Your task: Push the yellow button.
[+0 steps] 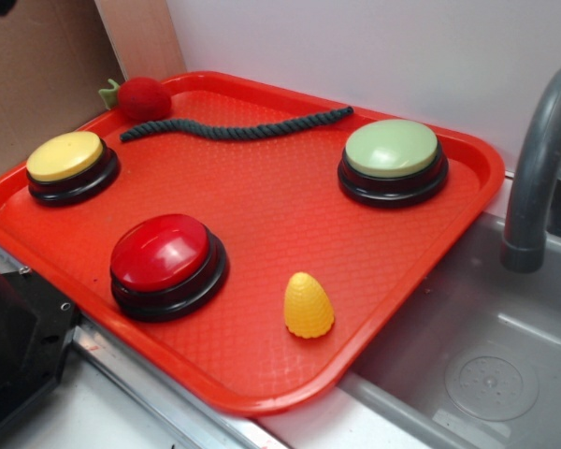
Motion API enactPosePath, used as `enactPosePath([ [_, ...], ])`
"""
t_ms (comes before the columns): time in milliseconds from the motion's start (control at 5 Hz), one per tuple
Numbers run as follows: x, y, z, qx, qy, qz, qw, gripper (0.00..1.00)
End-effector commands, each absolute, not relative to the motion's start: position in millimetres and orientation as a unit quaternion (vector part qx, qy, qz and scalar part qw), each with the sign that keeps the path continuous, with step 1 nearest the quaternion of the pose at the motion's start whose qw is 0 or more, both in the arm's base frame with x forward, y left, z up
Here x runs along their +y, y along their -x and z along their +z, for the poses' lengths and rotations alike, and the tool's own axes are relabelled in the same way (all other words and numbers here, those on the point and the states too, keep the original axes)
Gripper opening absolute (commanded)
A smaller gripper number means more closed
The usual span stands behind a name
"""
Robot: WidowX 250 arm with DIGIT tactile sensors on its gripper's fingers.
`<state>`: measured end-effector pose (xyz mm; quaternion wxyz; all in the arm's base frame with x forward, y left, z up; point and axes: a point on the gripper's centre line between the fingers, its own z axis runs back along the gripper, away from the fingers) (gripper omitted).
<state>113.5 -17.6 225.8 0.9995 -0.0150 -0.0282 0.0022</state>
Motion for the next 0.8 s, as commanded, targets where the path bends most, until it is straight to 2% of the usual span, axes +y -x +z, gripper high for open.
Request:
enactPosePath([
  [0, 77, -145, 180, -0.066, 0.04, 0.033, 0.997, 1.0],
  [200, 100, -161, 149, -0.043, 0.022, 0.016, 0.999, 1.0],
  [400, 119, -172, 118, -0.037, 0.021, 0.009, 0.999, 1.0],
  [600, 129, -180, 94, -0.04, -0.009, 0.014, 0.999, 1.0],
])
